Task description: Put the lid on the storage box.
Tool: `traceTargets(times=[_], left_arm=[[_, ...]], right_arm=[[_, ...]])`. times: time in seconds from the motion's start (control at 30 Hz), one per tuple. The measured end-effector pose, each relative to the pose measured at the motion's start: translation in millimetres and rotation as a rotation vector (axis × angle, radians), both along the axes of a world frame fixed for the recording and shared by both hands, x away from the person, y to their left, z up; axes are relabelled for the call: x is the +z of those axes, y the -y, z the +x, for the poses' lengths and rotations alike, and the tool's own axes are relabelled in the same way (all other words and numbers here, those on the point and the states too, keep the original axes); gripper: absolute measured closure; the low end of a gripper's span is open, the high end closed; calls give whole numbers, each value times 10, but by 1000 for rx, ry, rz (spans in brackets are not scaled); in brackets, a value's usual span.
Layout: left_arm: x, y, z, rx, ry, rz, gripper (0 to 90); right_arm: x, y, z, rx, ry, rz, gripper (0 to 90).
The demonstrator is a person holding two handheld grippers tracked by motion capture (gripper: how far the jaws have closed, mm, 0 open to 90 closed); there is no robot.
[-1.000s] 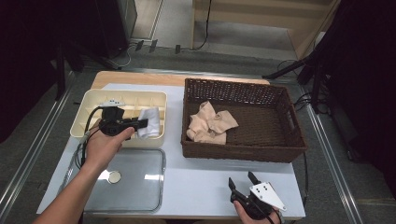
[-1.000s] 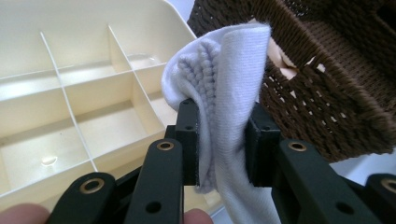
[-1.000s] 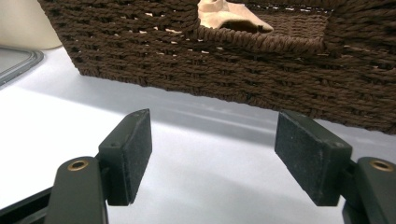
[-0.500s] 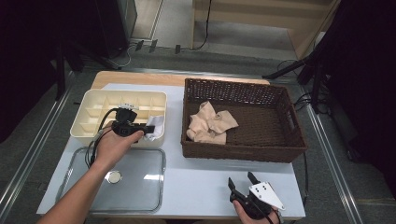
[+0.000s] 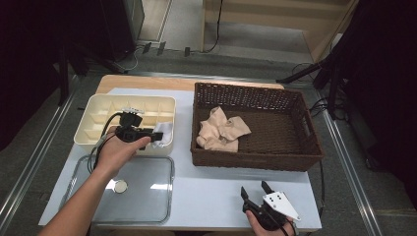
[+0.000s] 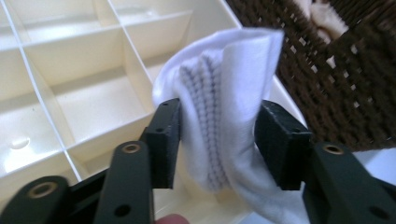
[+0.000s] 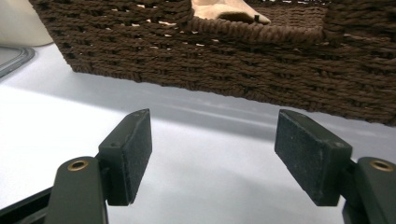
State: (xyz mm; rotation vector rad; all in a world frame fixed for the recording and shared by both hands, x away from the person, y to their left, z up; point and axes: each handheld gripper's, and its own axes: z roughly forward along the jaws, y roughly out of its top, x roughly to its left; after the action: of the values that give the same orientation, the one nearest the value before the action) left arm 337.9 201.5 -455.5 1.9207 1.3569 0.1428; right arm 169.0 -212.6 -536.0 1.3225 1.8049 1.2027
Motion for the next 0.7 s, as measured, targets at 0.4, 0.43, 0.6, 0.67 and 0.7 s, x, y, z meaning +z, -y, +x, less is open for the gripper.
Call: traceTargets(times=[0.4,0.43,0.6,0.67,0.7], left_arm=[[119,79,97,-10,45,10,641],[117,77,98,-22,42,22,713],[78,62,97,-53,-5,33,793],[46,79,102,-70,-37,20,803],[23,100,105,-77,-55,15,806]], right_arm=[[-5,35,4,-10,-11,7,283],[-11,35,8,-14,-14,8,283],[-19,31,10,-19,-22,3,285],[-22,31,10,-20,-25,1,286],[-23,29,11,-22,-27,3,286]])
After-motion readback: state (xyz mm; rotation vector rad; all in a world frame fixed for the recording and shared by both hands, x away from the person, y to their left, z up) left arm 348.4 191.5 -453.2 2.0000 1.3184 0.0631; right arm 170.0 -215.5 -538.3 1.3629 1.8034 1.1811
